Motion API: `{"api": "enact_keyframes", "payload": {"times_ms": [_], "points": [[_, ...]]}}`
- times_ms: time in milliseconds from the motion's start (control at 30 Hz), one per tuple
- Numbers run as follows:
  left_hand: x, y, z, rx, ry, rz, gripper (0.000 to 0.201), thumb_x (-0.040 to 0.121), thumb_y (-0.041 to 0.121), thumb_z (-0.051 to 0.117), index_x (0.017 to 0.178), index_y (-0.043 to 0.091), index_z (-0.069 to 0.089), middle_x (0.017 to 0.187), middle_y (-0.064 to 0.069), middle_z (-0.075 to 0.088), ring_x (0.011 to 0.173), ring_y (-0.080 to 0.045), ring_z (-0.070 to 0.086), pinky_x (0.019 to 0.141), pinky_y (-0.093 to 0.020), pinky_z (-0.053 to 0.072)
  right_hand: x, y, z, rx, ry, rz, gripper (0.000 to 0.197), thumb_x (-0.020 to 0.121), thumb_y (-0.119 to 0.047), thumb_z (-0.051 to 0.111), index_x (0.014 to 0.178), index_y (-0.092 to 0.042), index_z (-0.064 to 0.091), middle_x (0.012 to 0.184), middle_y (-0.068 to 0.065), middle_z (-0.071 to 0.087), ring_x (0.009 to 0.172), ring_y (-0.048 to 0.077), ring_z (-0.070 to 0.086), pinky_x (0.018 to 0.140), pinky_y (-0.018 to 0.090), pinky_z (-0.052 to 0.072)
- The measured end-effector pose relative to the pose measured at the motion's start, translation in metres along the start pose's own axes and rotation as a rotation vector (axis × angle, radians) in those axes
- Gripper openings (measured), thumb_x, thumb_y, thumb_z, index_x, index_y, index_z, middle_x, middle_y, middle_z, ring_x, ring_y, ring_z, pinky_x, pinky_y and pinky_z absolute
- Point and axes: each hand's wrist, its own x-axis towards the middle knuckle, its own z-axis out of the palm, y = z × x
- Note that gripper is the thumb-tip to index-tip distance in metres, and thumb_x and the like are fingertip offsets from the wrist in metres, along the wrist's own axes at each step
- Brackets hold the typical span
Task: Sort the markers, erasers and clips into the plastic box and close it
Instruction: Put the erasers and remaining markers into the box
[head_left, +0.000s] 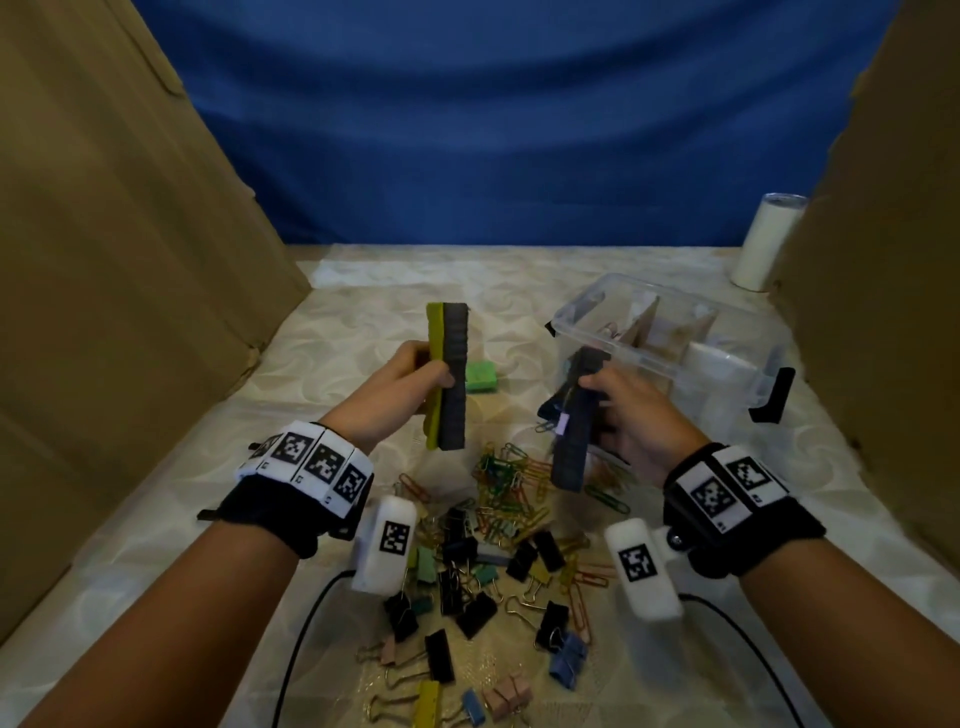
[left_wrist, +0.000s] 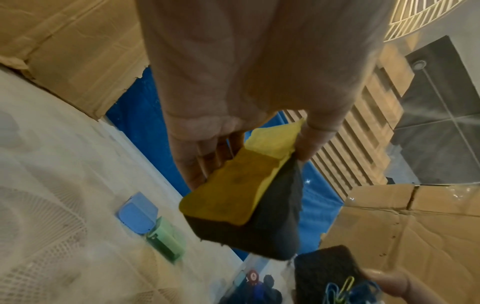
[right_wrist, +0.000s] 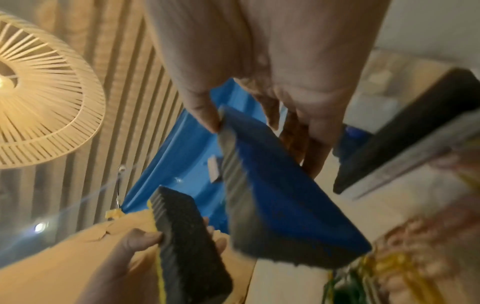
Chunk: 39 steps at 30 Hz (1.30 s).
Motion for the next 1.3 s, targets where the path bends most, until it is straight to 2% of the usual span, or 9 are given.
{"api": "enact_keyframes", "payload": {"times_ms": [100,167,400,600,867,1000,1133,1200,1300], "points": [[0.001,-0.001,0.001,-0.002,-0.034,-0.040,0.032,0.090,0.026,0.047,0.120,0.017,0.048,0.119,-0.011,0.059,0.110,-0.027,0.058,0.095,-0.042,0.046,0.002,0.013,0.007,0.191,0.069,0.084,0.035,0.092,-0.018,0.045,0.121,-0.001,0.054,0.104,0.016,0.060,0.094,0.030,0.059,0.084,0.043,0.050],[0.001,-0.002,0.003,-0.015,-0.068,-0.086,0.033,0.093,0.028,0.041,0.122,0.013,0.049,0.119,-0.016,0.059,0.107,-0.029,0.060,0.097,-0.044,0.044,0.002,0.017,0.016,0.264,0.092,0.111,0.034,0.092,-0.017,0.040,0.119,0.000,0.053,0.101,0.019,0.058,0.088,0.031,0.059,0.080,0.043,0.050],[0.002,-0.010,0.022,-0.257,-0.139,-0.170,0.033,0.096,0.020,0.026,0.107,0.007,0.054,0.094,-0.013,0.061,0.070,-0.019,0.062,0.062,-0.028,0.050,0.005,0.010,0.049,0.394,-0.010,0.142,0.041,0.099,-0.012,0.032,0.134,0.006,0.045,0.108,0.022,0.061,0.089,0.028,0.060,0.085,0.038,0.049],[-0.003,-0.007,0.022,-0.462,-0.302,-0.106,0.047,0.093,0.025,0.024,0.130,0.009,0.049,0.112,-0.010,0.064,0.089,-0.018,0.067,0.072,-0.027,0.058,0.013,0.007,0.056,0.383,-0.141,0.058,0.033,0.099,-0.007,0.030,0.116,-0.001,0.058,0.095,0.012,0.069,0.079,0.019,0.068,0.072,0.029,0.056],[-0.007,-0.006,0.018,-0.411,-0.353,-0.053,0.033,0.096,0.026,0.046,0.124,0.012,0.055,0.116,-0.006,0.065,0.101,-0.015,0.065,0.084,-0.025,0.056,0.014,0.006,0.059,0.209,-0.129,-0.048,0.025,0.096,-0.002,0.043,0.109,-0.003,0.064,0.087,0.005,0.067,0.074,0.012,0.060,0.057,0.017,0.048],[-0.006,-0.010,0.016,-0.427,-0.376,-0.054,0.043,0.090,0.025,0.048,0.130,0.008,0.053,0.121,-0.010,0.063,0.110,-0.021,0.061,0.095,-0.033,0.051,0.015,0.006,0.060,-0.033,-0.065,-0.117,0.019,0.094,0.000,0.048,0.097,-0.008,0.065,0.087,0.009,0.063,0.078,0.020,0.056,0.068,0.027,0.043],[-0.003,-0.012,0.014,-0.508,-0.253,-0.081,0.030,0.097,0.018,0.037,0.115,0.010,0.059,0.108,-0.009,0.067,0.091,-0.018,0.068,0.077,-0.026,0.058,0.001,0.001,0.055,-0.753,0.014,-0.476,0.035,0.096,-0.008,0.048,0.130,-0.014,0.050,0.127,0.002,0.050,0.111,0.013,0.050,0.094,0.018,0.041],[-0.002,-0.012,0.013,-0.514,-0.216,-0.065,0.031,0.097,0.018,0.036,0.117,0.010,0.058,0.107,-0.009,0.068,0.092,-0.018,0.067,0.079,-0.029,0.056,-0.020,0.003,0.053,-1.025,-0.124,-0.626,0.051,0.096,-0.009,0.044,0.144,-0.014,0.032,0.146,0.002,0.034,0.133,0.014,0.034,0.110,0.020,0.025],[-0.001,-0.010,0.014,-0.538,-0.170,-0.076,0.038,0.096,0.019,0.036,0.127,0.005,0.053,0.115,-0.014,0.065,0.099,-0.022,0.065,0.083,-0.033,0.052,-0.047,0.023,0.049,-1.315,-0.389,-0.584,0.070,0.096,-0.013,0.040,0.153,-0.014,0.000,0.161,-0.002,-0.006,0.148,0.011,0.000,0.120,0.025,0.006]]}}
